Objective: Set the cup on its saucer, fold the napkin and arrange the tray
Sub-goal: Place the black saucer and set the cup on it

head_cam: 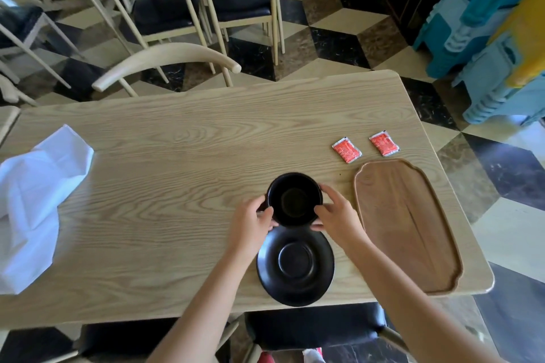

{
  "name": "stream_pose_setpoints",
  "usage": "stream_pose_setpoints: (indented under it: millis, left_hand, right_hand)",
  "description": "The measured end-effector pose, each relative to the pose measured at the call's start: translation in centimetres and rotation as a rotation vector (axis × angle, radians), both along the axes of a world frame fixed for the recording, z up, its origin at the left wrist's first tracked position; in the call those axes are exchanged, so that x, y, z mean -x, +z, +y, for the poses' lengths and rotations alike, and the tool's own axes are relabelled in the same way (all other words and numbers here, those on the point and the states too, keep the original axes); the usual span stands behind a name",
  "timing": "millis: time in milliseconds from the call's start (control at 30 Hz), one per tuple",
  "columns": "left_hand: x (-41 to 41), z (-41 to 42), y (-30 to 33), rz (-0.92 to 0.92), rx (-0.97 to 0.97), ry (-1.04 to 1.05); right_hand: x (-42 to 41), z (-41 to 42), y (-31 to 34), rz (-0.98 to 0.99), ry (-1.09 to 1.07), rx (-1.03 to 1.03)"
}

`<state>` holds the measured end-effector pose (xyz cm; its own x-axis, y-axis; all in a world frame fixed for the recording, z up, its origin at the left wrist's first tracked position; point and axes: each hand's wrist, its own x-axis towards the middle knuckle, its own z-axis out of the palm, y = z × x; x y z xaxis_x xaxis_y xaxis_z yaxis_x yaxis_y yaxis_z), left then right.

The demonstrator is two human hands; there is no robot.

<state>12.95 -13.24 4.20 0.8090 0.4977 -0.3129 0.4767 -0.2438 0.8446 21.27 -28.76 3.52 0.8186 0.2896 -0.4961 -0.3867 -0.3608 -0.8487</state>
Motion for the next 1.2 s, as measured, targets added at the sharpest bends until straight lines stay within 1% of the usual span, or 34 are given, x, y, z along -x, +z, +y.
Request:
stream_pose_setpoints:
  millis: [200, 400, 733, 933, 1067, 1200]
  left_hand:
    - [5.4, -2.0, -0.1, 0.016, -0.059, -0.061]
    - [8.1, -2.3, -0.8, 0.073, -0.035, -0.094]
    - [8.9, -3.0, -1.2, 0.069, -0.053, -0.111]
    - [8.9, -3.0, -1.3, 0.061, 0.062, -0.051]
    - [8.7, -2.9, -1.0, 0.070, 0.029, -0.050]
    - [8.8, -3.3, -0.5, 0.106, -0.005, -0.021]
  right_hand:
    - [6.4, -2.4, -0.1, 0.050, -0.027, -0.011]
    - [9.4, -2.9, -0.6, 0.057, 0.018, 0.015]
    - [10.2, -3.7, -0.8, 0.076, 0.031, 0.041]
    - [9.8, -4.3, -1.0, 0.108, 0.079, 0.025]
    - [9.3, -4.5, -1.3, 0.114, 0.111, 0.021]
    - [9.5, -4.7, -1.7, 0.080, 0.145, 0.079]
